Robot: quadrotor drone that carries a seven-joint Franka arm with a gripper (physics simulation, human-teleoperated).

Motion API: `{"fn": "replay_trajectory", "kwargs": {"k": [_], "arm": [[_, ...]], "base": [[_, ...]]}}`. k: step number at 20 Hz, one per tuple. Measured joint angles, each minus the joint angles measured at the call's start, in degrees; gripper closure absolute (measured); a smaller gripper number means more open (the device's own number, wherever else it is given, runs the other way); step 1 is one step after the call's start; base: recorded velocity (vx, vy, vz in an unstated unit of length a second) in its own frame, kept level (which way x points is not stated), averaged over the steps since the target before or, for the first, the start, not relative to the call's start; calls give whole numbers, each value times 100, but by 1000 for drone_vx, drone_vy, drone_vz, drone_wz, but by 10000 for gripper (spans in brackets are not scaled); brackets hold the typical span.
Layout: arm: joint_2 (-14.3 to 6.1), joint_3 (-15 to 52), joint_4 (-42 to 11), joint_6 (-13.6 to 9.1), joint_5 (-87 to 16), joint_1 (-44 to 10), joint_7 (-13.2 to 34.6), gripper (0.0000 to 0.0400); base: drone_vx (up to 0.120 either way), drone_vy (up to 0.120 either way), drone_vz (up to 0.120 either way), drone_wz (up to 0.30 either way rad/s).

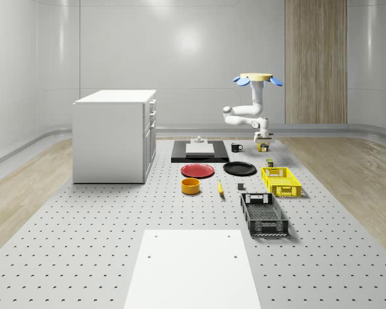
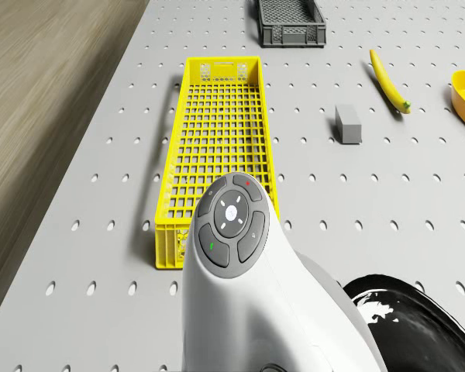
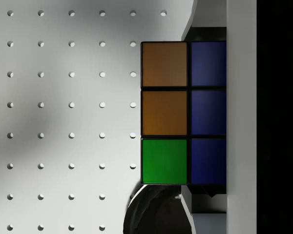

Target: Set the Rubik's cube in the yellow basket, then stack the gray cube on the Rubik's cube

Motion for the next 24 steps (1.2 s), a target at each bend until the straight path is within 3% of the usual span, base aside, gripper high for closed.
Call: {"fn": "replay_trajectory", "kwargs": {"k": [7,13,24], "arm": [[-47,9,3,44,22,-20,16,75],[-85,16,6,79,40,-35,28,75],[-148,27,11,138,70,-61,48,75]], "base": [[120,0,0,0],[120,113,0,0],[120,0,0,0]]}}
